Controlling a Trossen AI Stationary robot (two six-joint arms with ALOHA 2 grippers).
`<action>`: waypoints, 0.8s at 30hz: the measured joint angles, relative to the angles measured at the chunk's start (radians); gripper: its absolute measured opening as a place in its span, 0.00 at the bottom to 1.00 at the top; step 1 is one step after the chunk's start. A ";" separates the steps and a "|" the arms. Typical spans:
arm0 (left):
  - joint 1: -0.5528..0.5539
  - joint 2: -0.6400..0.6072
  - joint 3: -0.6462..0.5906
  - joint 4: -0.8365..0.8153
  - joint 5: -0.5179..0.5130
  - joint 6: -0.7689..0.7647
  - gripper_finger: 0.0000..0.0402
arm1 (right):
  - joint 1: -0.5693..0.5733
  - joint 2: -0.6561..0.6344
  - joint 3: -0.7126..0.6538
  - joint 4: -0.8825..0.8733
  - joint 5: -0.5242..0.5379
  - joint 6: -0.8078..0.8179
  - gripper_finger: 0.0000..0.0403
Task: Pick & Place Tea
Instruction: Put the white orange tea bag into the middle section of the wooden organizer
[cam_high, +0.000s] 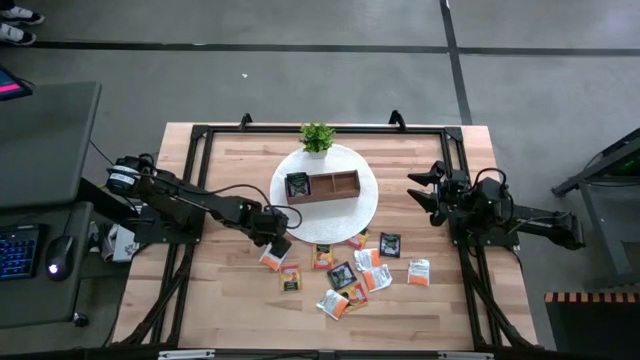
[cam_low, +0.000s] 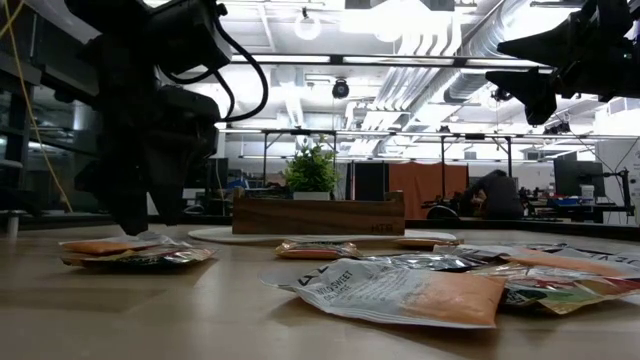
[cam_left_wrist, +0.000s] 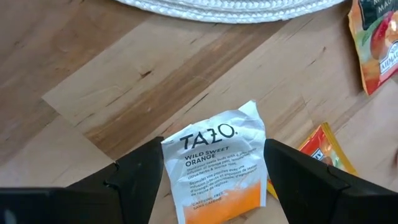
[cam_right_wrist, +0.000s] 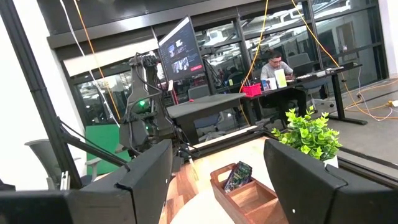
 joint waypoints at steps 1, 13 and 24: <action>0.000 0.000 0.000 0.000 0.002 0.000 0.68 | 0.000 0.000 0.000 0.000 0.000 0.000 0.62; 0.000 0.000 -0.001 -0.010 0.007 0.000 0.53 | 0.000 0.000 0.000 0.000 0.000 0.000 0.62; -0.002 0.002 -0.002 -0.043 0.002 0.019 0.22 | 0.000 0.000 0.000 0.000 0.000 0.000 0.62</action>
